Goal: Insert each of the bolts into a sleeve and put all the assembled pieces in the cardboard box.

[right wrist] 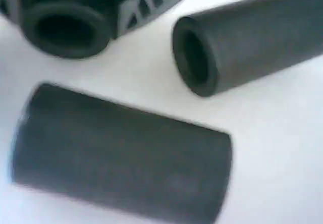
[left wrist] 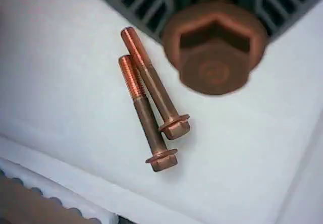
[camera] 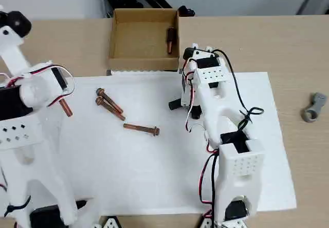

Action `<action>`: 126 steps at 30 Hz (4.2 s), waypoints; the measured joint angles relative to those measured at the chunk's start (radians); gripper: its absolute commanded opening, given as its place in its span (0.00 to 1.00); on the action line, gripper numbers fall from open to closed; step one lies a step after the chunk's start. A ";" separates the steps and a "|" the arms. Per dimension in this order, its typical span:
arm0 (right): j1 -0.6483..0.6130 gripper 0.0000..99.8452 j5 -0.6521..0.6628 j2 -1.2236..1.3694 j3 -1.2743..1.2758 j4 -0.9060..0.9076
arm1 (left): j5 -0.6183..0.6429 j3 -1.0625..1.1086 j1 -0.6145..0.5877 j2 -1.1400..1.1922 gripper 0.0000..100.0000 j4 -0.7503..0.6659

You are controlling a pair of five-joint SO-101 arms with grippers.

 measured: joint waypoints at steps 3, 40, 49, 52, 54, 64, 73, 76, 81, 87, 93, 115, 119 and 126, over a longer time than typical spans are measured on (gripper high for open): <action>0.000 0.01 0.000 0.000 -0.002 0.003 | 0.000 0.000 0.000 0.000 0.00 0.000; -0.196 0.00 0.129 -1.622 0.583 0.074 | -0.055 0.000 0.261 -0.235 0.00 -0.164; -0.201 0.00 0.129 -2.042 1.183 -0.437 | -0.055 0.000 0.390 -0.239 0.00 -0.282; -0.199 0.00 0.129 -2.104 1.287 -0.545 | -0.055 0.000 0.446 -0.239 0.00 -0.310; -0.199 0.00 0.129 -2.120 1.307 -0.598 | -0.055 0.000 0.483 -0.239 0.00 -0.322; -0.229 0.00 0.129 -2.143 1.339 -0.727 | -0.181 0.006 0.721 -0.239 0.00 -0.456; -0.305 0.00 0.129 -2.134 1.367 -0.732 | -0.212 0.190 0.796 -0.245 0.00 -0.638; -0.307 0.00 0.129 -2.134 1.367 -0.732 | -0.209 0.235 0.813 -0.245 0.00 -0.651; -0.307 0.00 0.129 -2.134 1.369 -0.732 | -0.166 0.295 0.890 -0.245 0.00 -0.652; -0.308 0.00 0.129 -2.134 1.376 -0.732 | -0.152 0.310 0.893 -0.250 0.00 -0.655; -0.313 0.00 0.129 -2.134 1.376 -0.732 | -0.146 0.310 0.881 -0.298 0.00 -0.655; -0.310 0.00 0.135 -2.134 1.419 -0.732 | -0.106 0.282 0.901 -0.330 0.00 -0.562; -0.310 0.00 0.135 -2.133 1.424 -0.732 | -0.110 0.347 0.898 -0.336 0.00 -0.572; -0.310 0.00 0.137 -2.133 1.432 -0.732 | -0.106 0.420 0.896 -0.358 0.00 -0.629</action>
